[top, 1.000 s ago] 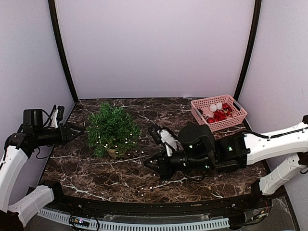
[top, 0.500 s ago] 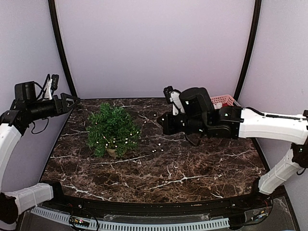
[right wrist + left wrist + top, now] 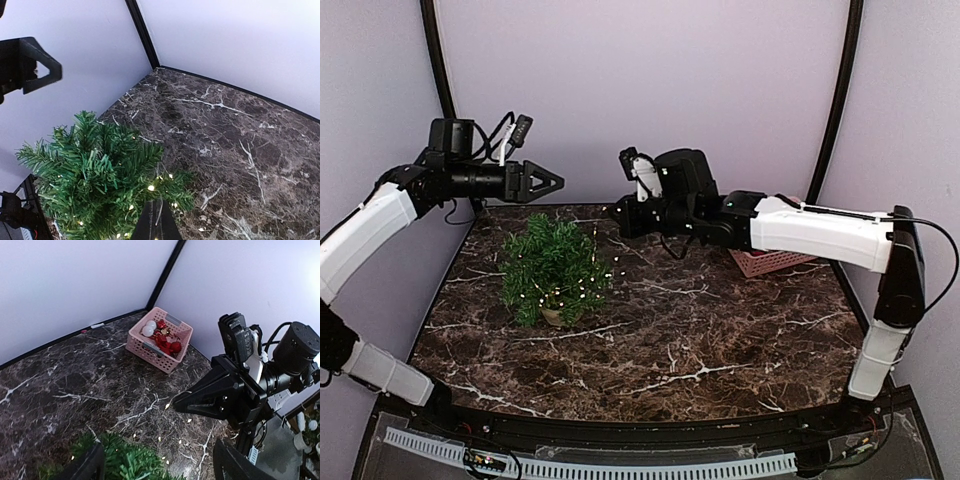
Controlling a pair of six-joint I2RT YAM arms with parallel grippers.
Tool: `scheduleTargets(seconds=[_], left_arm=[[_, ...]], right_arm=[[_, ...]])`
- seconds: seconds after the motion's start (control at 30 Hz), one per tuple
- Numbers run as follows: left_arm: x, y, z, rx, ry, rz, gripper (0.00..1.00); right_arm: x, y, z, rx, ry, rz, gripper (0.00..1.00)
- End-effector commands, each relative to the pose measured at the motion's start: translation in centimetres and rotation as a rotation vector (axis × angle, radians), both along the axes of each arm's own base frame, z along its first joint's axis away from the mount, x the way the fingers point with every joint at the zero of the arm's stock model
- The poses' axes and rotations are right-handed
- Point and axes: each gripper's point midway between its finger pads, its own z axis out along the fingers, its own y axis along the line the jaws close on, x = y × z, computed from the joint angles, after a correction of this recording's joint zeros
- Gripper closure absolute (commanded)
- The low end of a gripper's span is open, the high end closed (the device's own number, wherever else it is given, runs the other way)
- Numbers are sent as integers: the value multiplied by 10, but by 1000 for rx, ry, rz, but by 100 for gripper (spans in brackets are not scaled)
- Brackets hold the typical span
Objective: Decorate the small christmas tree
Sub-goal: Wrap the side of the string light in the gap of the branches.
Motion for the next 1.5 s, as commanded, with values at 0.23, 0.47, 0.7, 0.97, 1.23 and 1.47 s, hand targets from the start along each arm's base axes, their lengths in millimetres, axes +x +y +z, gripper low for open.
scheduleTargets(seconds=[0.23, 0.47, 0.7, 0.97, 1.23, 1.47], left_arm=[[1, -82, -13, 81, -71, -288, 35], [9, -90, -28, 106, -45, -284, 60], [6, -84, -38, 132, -48, -262, 65], [8, -82, -43, 143, -48, -244, 100], [5, -75, -39, 143, -85, -210, 100], [2, -75, -32, 120, -87, -213, 100]], right_arm=[[-1, 21, 60, 201, -136, 191, 100], [0, 16, 56, 196, -134, 195, 100], [2, 8, 58, 204, -133, 184, 100], [1, 3, 57, 212, -117, 181, 100], [-8, -25, 33, 239, -84, 149, 42], [-43, -35, -17, 304, -46, 235, 21]])
